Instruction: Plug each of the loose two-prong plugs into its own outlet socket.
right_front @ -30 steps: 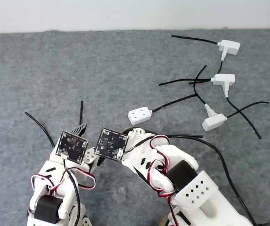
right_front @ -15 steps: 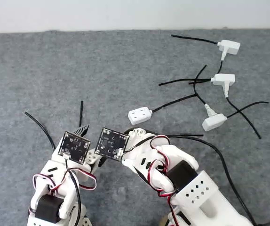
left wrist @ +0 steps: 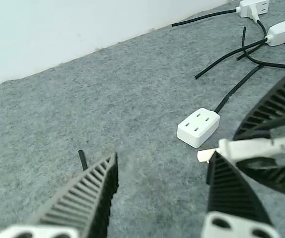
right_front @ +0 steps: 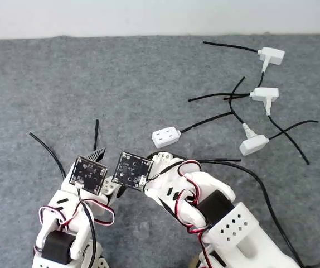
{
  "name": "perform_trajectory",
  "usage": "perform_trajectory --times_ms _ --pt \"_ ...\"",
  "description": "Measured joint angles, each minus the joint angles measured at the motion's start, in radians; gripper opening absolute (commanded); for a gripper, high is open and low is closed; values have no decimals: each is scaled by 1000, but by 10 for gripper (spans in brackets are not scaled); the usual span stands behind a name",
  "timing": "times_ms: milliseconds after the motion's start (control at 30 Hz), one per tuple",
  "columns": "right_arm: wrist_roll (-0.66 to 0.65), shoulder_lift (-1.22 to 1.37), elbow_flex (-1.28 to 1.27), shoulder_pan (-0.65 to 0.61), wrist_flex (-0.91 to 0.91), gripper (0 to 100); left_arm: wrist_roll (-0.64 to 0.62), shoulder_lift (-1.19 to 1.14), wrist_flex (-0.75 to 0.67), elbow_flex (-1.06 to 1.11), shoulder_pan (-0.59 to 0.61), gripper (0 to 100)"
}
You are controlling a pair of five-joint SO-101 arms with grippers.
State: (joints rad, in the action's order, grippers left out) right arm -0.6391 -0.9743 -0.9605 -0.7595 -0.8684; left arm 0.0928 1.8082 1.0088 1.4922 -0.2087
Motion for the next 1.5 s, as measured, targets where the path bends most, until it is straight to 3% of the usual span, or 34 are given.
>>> perform_trajectory --times_ms 700,933,1500 --pt "3 0 0 0 0 10 0 0 -3 3 58 298" --pt "3 -2 2 -6 0 10 6 0 -32 5 133 298" --pt "3 -2 3 -48 -28 10 8 0 -35 5 98 298"
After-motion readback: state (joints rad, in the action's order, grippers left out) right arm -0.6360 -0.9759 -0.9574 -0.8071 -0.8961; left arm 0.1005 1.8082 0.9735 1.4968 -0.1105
